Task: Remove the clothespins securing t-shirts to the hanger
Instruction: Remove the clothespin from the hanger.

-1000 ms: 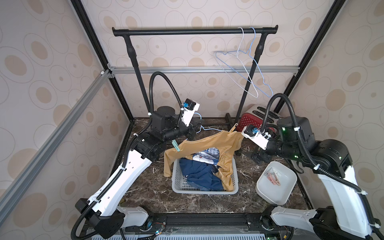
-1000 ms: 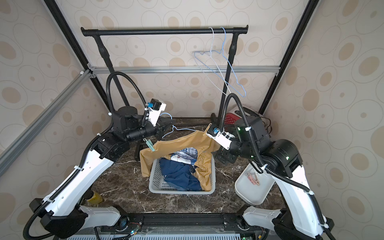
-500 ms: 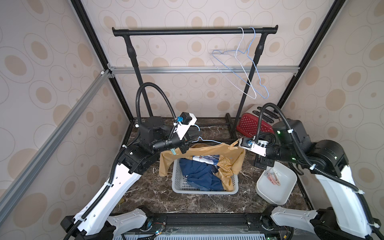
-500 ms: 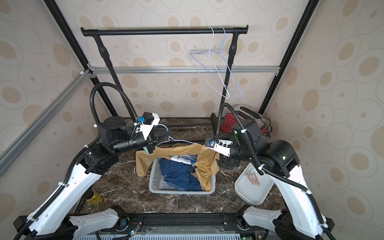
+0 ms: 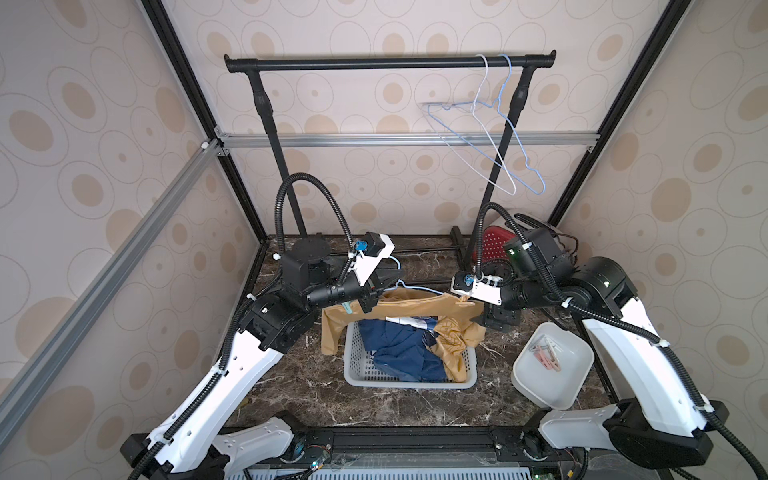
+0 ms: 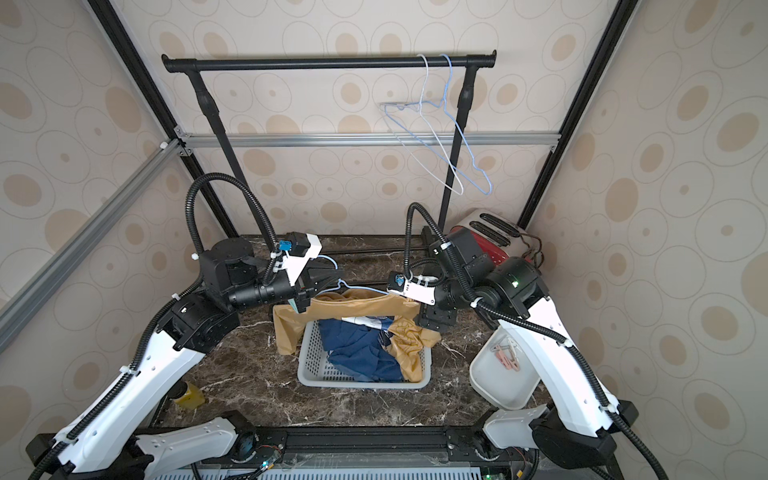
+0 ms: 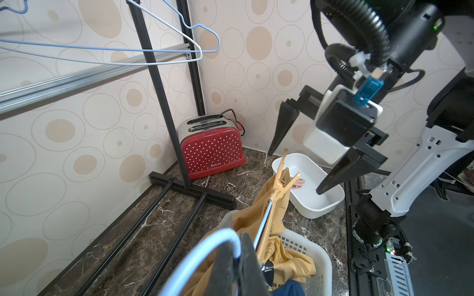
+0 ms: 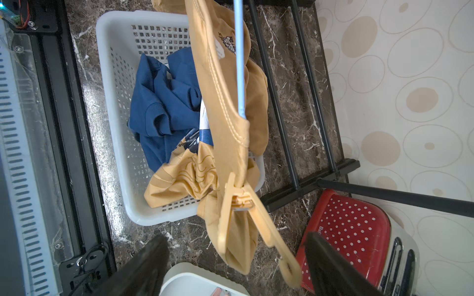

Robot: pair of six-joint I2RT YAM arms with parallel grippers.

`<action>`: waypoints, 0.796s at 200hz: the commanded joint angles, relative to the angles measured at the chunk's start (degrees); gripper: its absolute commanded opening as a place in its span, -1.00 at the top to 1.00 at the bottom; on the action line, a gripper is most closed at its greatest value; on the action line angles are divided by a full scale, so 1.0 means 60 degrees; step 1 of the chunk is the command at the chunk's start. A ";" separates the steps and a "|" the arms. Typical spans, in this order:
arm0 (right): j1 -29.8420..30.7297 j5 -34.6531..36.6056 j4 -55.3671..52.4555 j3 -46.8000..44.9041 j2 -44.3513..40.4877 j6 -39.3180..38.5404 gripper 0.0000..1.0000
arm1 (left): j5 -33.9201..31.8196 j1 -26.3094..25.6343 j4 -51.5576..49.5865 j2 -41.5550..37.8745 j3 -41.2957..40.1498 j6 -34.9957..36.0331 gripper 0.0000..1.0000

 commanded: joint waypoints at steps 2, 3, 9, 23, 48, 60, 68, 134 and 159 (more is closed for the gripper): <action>-0.0030 -0.0499 -0.0043 -0.0103 0.0093 0.0019 -0.63 | 0.0200 -0.0045 0.0441 -0.0200 0.0024 0.0113 1.00; -0.0032 -0.0502 -0.0042 -0.0107 0.0093 0.0011 -0.63 | 0.0198 -0.0043 0.0441 -0.0205 0.0022 0.0111 1.00; -0.0027 -0.0519 -0.0030 -0.0110 0.0123 0.0026 -0.58 | 0.0196 -0.0041 0.0455 -0.0208 0.0024 0.0097 1.00; -0.0035 -0.0532 -0.0004 -0.0125 0.0166 0.0026 -0.45 | 0.0223 -0.0057 0.0482 -0.0195 -0.0007 0.0095 1.00; -0.0041 -0.0520 0.0047 -0.0097 0.0280 0.0038 -0.28 | 0.0227 -0.0066 0.0497 -0.0175 -0.0009 0.0051 1.00; -0.0025 -0.0423 0.0087 -0.0112 0.0335 0.0044 -0.19 | 0.0224 -0.0068 0.0511 -0.0192 -0.0024 0.0058 1.00; -0.0033 -0.0363 0.0078 -0.0127 0.0369 0.0024 -0.14 | 0.0213 -0.0069 0.0514 -0.0199 -0.0032 0.0062 1.00; -0.0029 -0.0125 0.0003 -0.0140 0.0381 0.0004 0.24 | 0.0142 -0.0068 0.0558 -0.0187 -0.0083 0.0009 1.00; -0.0032 -0.0081 0.0000 -0.0168 0.0394 0.0011 0.37 | 0.0102 -0.0069 0.0550 -0.0183 -0.0085 -0.0021 1.00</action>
